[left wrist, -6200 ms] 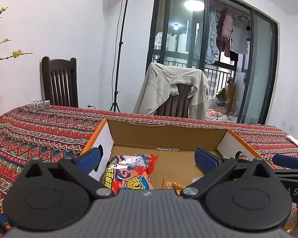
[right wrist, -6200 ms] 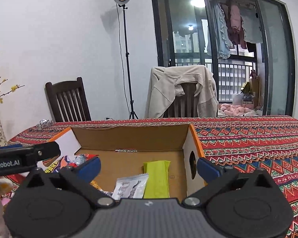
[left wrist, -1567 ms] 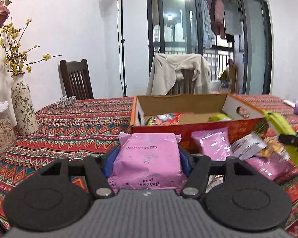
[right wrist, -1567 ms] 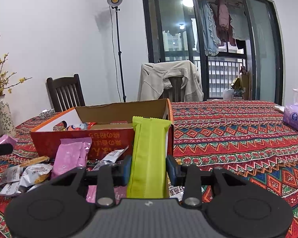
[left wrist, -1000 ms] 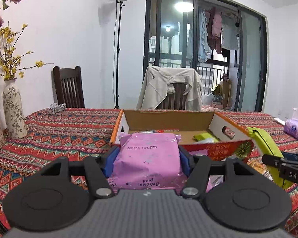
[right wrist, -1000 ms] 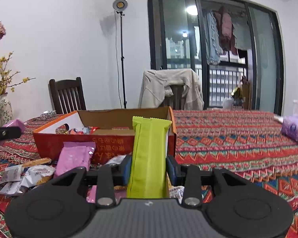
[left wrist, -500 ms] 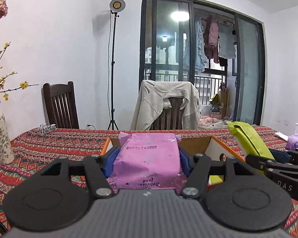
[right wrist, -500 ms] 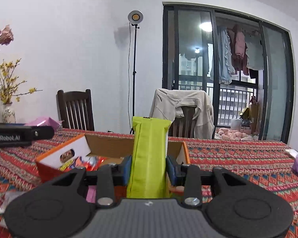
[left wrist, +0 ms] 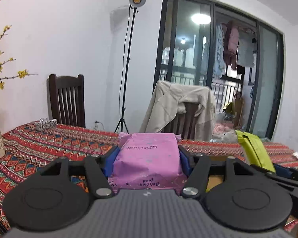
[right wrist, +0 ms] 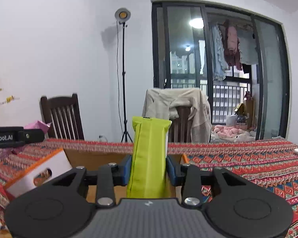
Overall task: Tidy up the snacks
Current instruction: 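Carry the green bar and pink packet into the box while both grippers open, then withdraw both tools from the box back toward the snack pile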
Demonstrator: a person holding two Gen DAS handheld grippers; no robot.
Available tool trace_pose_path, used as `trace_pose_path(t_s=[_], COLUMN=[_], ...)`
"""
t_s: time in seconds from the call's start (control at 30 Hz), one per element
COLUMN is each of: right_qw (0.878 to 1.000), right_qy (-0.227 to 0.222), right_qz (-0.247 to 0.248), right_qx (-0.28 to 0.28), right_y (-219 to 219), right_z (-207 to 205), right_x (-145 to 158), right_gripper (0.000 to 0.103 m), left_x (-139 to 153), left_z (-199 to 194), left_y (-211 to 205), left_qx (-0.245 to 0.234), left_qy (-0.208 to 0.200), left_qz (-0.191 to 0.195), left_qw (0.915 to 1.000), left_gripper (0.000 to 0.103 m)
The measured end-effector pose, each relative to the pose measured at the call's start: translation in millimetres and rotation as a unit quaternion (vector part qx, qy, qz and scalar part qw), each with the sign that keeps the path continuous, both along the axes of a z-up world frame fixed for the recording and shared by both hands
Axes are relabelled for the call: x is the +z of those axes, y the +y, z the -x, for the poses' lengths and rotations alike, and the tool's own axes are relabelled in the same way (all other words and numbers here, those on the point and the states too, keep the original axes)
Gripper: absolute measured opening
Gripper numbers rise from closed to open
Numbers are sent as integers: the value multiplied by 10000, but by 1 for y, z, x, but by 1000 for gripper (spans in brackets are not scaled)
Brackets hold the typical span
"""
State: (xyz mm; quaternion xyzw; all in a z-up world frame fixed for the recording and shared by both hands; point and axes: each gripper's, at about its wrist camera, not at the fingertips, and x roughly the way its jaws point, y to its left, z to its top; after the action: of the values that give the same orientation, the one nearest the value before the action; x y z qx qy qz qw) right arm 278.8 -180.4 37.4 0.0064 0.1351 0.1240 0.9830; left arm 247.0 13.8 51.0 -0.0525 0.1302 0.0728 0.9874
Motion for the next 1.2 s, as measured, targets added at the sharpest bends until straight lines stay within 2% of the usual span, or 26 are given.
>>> trace_pose_path(t_s=[0.17,0.33,0.37,0.4,0.47,0.5,0.57,0.63,0.67,0.93,1.2], right_qw=[9997,9994,9993,9993,9991,9991,9990,9990,9990,9992,9997], right_qy=[244,337,341,352,387,397,401,377,360,337,234], right_qz=[22,8,2,-12,-90,-121,-177,-235,-245,-230,-37], right_qx=[53,117,120,114,126,125,90,66,49,17,-115], right_y=[-4,-4,-5,-6,-8,-9,-12,-14,-15,-15,-13], right_z=[-10,-9,-8,-7,-7,-5,-4,-2,-1,2,16], right_x=[-14,-17,-17,-18,-18,-18,-19,-19,-18,-16,2], right_gripper=[36,36,37,38,40,46,82,100,103,103,103], left_x=[-19,-28,-28,-28,-26,-25,-23,-23,-23,-20,4], left_z=[-14,-13,-11,-9,-4,0,4,5,5,7,23], left_y=[3,7,7,8,9,10,9,9,9,6,4], left_qx=[40,35,44,47,74,100,133,128,128,137,-5], left_qy=[393,487,445,389,230,128,-4,-3,15,43,-96], left_qz=[-155,-78,-57,-39,-3,8,23,15,10,14,249], left_qw=[9991,9988,9990,9992,9997,9999,9999,9999,9999,9999,9996], left_gripper=[63,63,67,79,95,103,103,103,103,103,103])
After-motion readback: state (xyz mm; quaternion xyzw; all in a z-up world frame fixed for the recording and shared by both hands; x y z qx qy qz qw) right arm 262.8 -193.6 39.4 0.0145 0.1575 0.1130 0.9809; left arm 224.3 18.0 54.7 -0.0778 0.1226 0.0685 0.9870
